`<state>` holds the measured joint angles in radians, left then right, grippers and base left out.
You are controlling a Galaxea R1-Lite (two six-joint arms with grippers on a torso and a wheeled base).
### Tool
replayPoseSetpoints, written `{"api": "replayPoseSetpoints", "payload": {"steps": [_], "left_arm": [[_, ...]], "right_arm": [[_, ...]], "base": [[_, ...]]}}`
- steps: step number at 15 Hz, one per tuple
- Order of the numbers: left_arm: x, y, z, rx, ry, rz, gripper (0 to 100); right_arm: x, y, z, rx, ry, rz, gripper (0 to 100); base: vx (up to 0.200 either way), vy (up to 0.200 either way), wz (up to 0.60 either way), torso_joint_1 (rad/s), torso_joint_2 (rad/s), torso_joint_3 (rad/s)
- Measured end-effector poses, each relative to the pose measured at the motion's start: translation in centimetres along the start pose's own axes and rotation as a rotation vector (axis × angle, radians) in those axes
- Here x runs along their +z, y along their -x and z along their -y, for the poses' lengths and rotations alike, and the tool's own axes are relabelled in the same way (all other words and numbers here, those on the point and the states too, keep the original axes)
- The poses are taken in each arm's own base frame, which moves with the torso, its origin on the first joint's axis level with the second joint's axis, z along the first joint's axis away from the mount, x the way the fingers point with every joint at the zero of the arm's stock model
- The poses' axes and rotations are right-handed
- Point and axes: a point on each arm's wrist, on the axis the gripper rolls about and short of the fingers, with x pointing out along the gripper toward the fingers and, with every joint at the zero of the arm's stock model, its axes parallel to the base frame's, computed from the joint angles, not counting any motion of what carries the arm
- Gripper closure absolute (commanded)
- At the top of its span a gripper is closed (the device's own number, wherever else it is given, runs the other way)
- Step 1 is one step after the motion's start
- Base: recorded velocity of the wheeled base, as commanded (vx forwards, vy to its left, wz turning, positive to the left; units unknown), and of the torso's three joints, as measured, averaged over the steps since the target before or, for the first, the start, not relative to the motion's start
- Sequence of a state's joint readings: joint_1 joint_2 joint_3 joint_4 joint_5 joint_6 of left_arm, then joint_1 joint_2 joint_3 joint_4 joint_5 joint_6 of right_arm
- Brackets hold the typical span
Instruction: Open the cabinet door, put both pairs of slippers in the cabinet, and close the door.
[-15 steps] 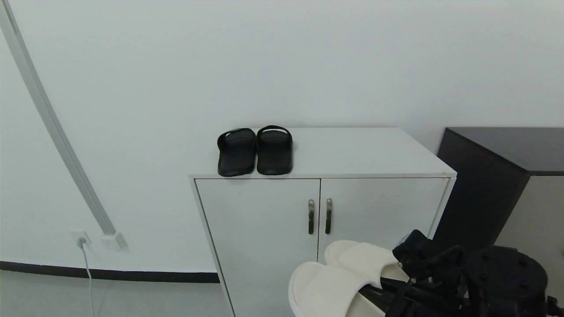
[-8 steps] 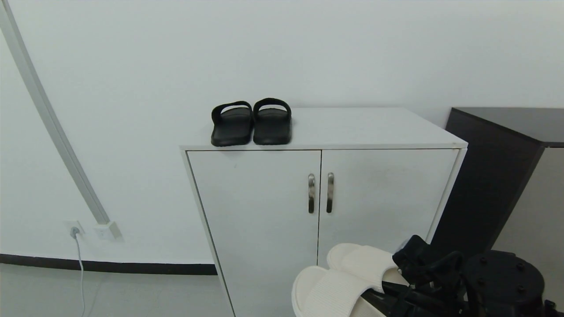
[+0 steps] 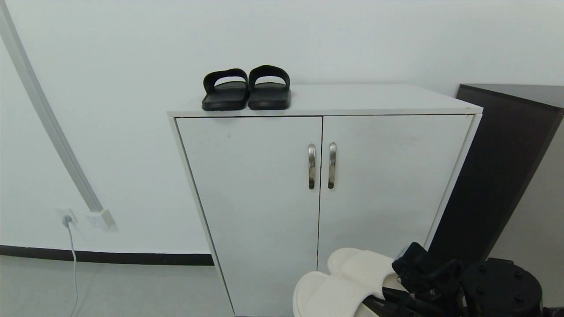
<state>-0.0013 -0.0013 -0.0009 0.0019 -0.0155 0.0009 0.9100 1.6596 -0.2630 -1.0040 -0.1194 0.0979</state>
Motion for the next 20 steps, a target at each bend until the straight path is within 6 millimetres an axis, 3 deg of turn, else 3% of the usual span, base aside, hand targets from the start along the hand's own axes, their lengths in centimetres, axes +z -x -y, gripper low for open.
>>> {"api": "replayPoseSetpoints", "payload": {"steps": [10, 14, 20], "left_arm": [[0.9, 0.0, 0.1, -0.052, -0.035, 0.019, 0], [7.8, 0.5, 0.3, -0.171, 0.054, 0.115, 0], [12.3, -6.6, 1.0, -0.478, -0.001, -0.011, 0]], "right_arm": [[-0.2, -0.1, 0.0, 0.002, 0.003, -0.009, 100], [-0.2, -0.2, -0.1, 0.003, 0.004, -0.012, 100], [-0.4, -0.3, -0.1, 0.007, 0.005, -0.021, 100]], "base": [[0.000, 0.000, 0.00, -0.007, 0.04, 0.033], [0.000, 0.000, 0.00, 0.000, 0.00, 0.000], [0.000, 0.000, 0.00, 0.000, 0.00, 0.000]]}}
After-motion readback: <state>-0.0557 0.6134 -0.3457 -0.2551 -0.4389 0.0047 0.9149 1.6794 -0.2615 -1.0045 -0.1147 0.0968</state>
